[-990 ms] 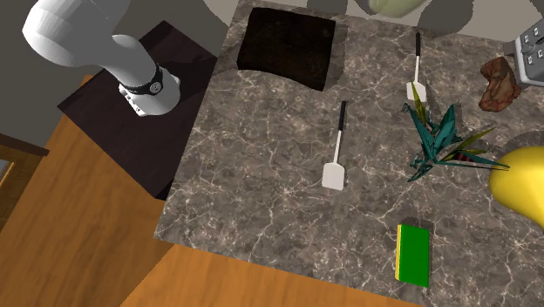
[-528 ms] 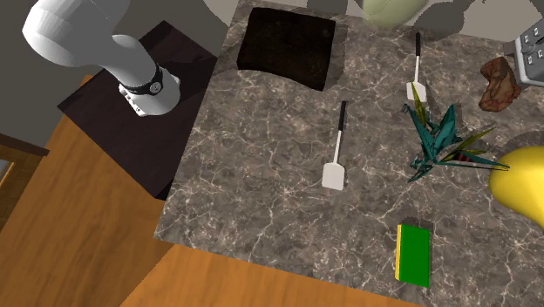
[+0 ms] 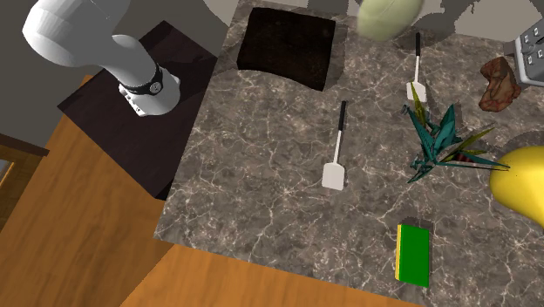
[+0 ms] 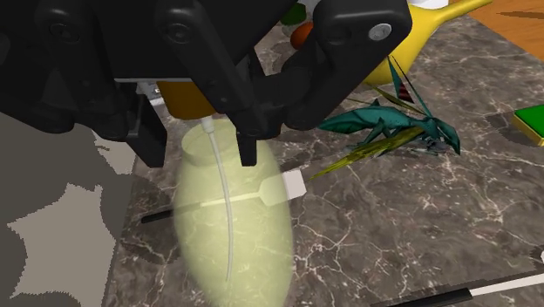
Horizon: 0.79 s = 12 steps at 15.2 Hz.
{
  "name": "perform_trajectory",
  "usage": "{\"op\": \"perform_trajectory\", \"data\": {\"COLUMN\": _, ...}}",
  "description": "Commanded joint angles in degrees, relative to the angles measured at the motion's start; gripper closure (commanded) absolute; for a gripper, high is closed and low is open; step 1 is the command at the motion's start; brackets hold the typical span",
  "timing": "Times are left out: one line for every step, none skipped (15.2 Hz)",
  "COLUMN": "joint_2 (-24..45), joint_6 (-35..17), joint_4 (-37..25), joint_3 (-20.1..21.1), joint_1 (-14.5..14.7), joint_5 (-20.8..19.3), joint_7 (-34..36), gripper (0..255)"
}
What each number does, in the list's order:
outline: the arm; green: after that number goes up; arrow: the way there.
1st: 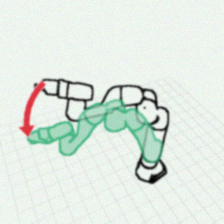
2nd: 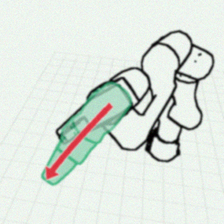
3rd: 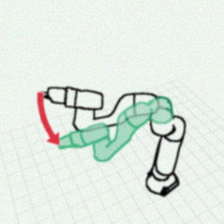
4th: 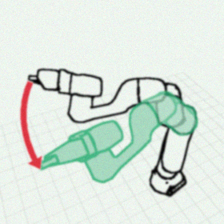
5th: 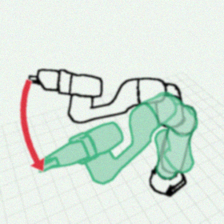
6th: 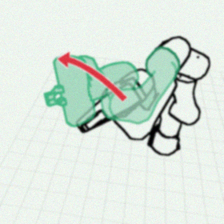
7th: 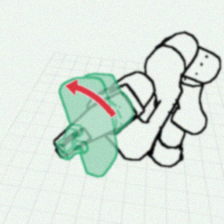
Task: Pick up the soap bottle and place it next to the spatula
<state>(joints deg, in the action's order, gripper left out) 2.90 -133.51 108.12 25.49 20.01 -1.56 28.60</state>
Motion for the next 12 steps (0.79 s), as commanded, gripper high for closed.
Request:
{"op": "perform_trajectory", "data": {"joint_2": 0.36, "joint_6": -1.62, "joint_4": 1.21, "joint_3": -0.01, "joint_1": 0.03, "joint_5": -0.26, "joint_7": 0.16, "gripper": 255}}
{"op": "perform_trajectory", "data": {"joint_2": 0.55, "joint_6": -2.36, "joint_4": 1.78, "joint_3": -0.01, "joint_1": 0.05, "joint_5": -0.4, "joint_7": 0.25, "gripper": 255}}
{"op": "perform_trajectory", "data": {"joint_2": 0.75, "joint_6": -3.09, "joint_4": 2.33, "joint_3": -0.02, "joint_1": 0.06, "joint_5": -0.54, "joint_7": 0.35, "gripper": 255}}
{"op": "perform_trajectory", "data": {"joint_2": 0.96, "joint_6": -3.83, "joint_4": 2.87, "joint_3": -0.03, "joint_1": 0.08, "joint_5": -0.7, "joint_7": 0.45, "gripper": 255}}
{"op": "perform_trajectory", "data": {"joint_2": 1.19, "joint_6": -4.56, "joint_4": 3.4, "joint_3": -0.04, "joint_1": 0.11, "joint_5": -0.87, "joint_7": 0.57, "gripper": 255}}
{"op": "perform_trajectory", "data": {"joint_2": 1.43, "joint_6": -5.29, "joint_4": 3.92, "joint_3": -0.05, "joint_1": 0.13, "joint_5": -1.05, "joint_7": 0.69, "gripper": 255}}
{"op": "perform_trajectory", "data": {"joint_2": 1.68, "joint_6": -6.01, "joint_4": 4.42, "joint_3": -0.07, "joint_1": 0.16, "joint_5": -1.24, "joint_7": 0.81, "gripper": 255}}
{"op": "perform_trajectory", "data": {"joint_2": 1.95, "joint_6": -6.74, "joint_4": 4.91, "joint_3": -0.09, "joint_1": 0.19, "joint_5": -1.44, "joint_7": 0.95, "gripper": 255}}
{"op": "perform_trajectory", "data": {"joint_2": 2.22, "joint_6": -7.46, "joint_4": 5.38, "joint_3": -0.11, "joint_1": 0.22, "joint_5": -1.66, "joint_7": 1.1, "gripper": 255}}
{"op": "perform_trajectory", "data": {"joint_2": 2.51, "joint_6": -8.18, "joint_4": 5.85, "joint_3": -0.14, "joint_1": 0.25, "joint_5": -1.89, "joint_7": 1.25, "gripper": 255}}
{"op": "perform_trajectory", "data": {"joint_2": 2.81, "joint_6": -8.9, "joint_4": 6.3, "joint_3": -0.17, "joint_1": 0.29, "joint_5": -2.13, "joint_7": 1.42, "gripper": 255}}
{"op": "perform_trajectory", "data": {"joint_2": 3.12, "joint_6": -9.62, "joint_4": 6.73, "joint_3": -0.21, "joint_1": 0.33, "joint_5": -2.38, "joint_7": 1.59, "gripper": 255}}
